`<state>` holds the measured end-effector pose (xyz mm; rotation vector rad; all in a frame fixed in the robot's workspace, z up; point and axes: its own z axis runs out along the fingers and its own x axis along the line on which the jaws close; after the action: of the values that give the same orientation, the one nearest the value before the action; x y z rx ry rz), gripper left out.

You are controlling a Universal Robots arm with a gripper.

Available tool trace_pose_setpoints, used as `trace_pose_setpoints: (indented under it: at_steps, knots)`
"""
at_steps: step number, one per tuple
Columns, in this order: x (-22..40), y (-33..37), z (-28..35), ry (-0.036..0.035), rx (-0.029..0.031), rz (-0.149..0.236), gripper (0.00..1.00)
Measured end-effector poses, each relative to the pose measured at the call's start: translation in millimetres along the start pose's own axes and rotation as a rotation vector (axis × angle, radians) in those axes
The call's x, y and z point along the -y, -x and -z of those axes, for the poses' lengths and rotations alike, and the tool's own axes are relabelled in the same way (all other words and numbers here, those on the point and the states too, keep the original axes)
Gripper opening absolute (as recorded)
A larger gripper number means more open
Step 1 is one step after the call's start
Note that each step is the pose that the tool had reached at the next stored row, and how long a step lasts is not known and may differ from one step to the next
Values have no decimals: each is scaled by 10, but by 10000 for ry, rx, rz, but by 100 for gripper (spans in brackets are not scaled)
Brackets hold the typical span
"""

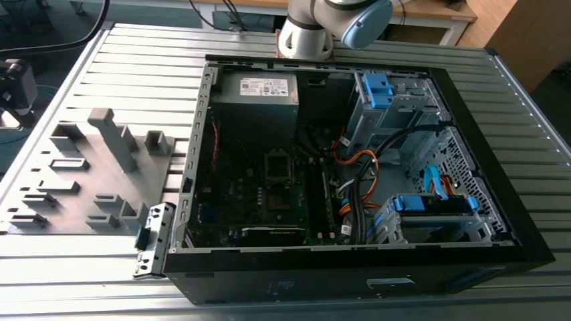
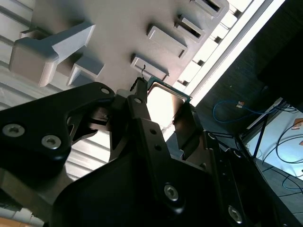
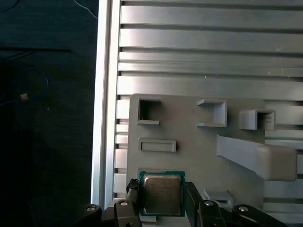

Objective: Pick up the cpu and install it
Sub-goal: 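Pick up the cpu and move it towards the insertion slot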

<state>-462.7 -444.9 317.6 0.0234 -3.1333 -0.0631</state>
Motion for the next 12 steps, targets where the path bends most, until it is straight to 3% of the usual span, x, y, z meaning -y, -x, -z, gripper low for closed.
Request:
trace_pose_setpoints:
  at_steps: [4, 12]
  knots:
    - [-3, 0, 70, 0, -1, 0, 47]
    - [-11, -2, 275, 4, -1, 1, 47]
